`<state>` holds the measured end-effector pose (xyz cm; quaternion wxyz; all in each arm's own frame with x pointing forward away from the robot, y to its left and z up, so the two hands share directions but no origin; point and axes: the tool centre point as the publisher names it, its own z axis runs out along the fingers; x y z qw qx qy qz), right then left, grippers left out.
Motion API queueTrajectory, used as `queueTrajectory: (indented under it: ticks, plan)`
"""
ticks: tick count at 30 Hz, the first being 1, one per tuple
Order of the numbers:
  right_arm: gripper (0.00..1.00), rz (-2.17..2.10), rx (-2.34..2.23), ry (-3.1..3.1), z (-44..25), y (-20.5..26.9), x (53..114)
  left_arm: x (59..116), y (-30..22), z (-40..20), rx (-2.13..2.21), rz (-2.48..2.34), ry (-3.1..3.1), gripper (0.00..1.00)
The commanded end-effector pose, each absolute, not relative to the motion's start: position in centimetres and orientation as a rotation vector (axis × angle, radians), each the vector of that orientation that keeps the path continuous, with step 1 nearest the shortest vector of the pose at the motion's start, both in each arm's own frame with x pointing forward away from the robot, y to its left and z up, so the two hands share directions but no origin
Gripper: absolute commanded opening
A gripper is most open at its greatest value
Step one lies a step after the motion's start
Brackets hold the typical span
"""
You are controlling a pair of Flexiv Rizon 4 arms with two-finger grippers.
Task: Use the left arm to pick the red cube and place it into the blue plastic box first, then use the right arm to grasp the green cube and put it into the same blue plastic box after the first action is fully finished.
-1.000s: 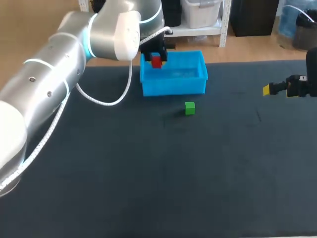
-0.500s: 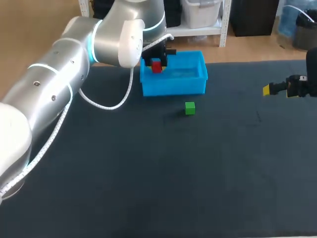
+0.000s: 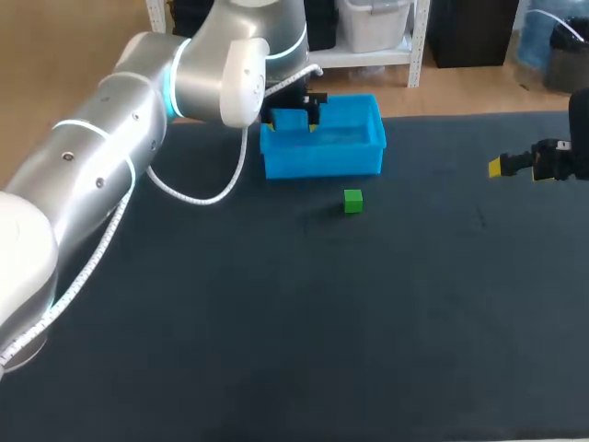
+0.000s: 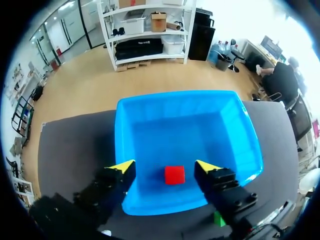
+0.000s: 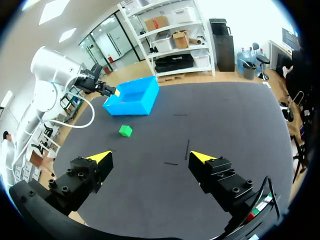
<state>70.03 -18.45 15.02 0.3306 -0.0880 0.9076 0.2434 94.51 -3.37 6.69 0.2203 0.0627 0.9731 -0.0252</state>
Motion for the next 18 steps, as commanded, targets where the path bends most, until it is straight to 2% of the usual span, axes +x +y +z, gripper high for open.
queueTrajectory:
  ticks: [1,3,18]
  plan:
    - [1.0,0.636,-0.231,2.373,15.0,-18.5,70.0,95.4,-3.8,6.9,0.193,-0.051,2.907,0.96]
    - [1.0,0.636,-0.231,2.373,15.0,-18.5,70.0,95.3,-3.8,7.2,0.195,-0.056,2.904,1.0]
    - [1.0,0.636,-0.231,2.373,15.0,-18.5,70.0,91.8,-2.4,11.1,0.262,-0.115,2.822,1.0]
